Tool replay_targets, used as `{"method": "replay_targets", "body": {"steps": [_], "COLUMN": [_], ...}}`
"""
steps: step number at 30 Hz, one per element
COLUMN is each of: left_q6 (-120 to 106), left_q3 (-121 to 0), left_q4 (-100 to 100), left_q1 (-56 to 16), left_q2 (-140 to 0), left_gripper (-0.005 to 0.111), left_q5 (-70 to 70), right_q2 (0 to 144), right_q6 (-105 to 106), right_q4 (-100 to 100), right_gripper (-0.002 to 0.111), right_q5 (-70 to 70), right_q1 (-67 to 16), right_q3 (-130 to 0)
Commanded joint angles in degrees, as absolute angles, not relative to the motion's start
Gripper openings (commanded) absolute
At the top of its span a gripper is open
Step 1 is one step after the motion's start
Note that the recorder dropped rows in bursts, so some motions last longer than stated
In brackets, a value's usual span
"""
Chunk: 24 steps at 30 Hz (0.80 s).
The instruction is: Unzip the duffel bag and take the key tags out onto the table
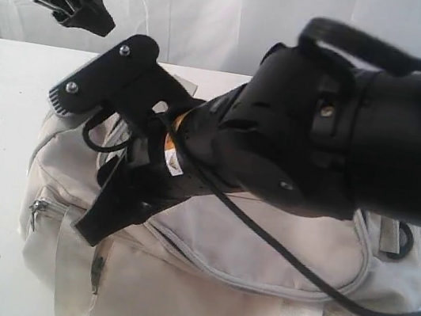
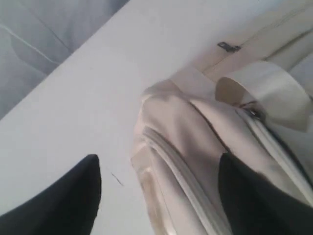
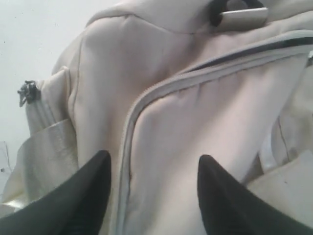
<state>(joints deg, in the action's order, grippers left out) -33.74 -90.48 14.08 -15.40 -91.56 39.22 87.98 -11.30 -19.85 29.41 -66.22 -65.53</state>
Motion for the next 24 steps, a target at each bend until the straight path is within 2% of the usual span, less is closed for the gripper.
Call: {"method": "replay_targets", "body": {"steps": [1,3,7,13,17,24], "left_q6": [-29.5,-28.9,-29.1,-32.2,-33.4,-36.0], "left_q3": [-90.8,-90.6,-87.8,-75.5,-66.6,-64.1], "left_q4": [13.3,12.7,13.5,18.8,23.2,29.3], "left_q1": [-15.4,-15.4,-15.4,-15.4,-15.4,-15.6], "left_q2": [-87.9,-87.0,-84.4,-79.0,-76.4,-75.3], "left_gripper": [0.056,0.041,0.000,0.000,0.000,0.000], "left_q5": [53.9,59.5,65.6,70.0,63.8,63.0], "right_q2": [82.4,80.3,78.4,78.9,79.0,79.0], "right_q6": [-10.1,-9.7,-3.1,8.7,13.2,17.9], "right_q4": [-19.9,-19.9,-17.3,-12.6,-11.3,-13.6], "right_gripper": [0.052,0.052,0.052,0.052,0.052,0.052], "right_q5": [37.2,42.8,51.3,62.7,66.6,63.7], "right_q1": [-66.2,-66.2,-66.2,-66.2,-66.2,-66.2], "right_q3": [-65.3,-65.3,-65.3,-65.2,-64.0,-60.8]}}
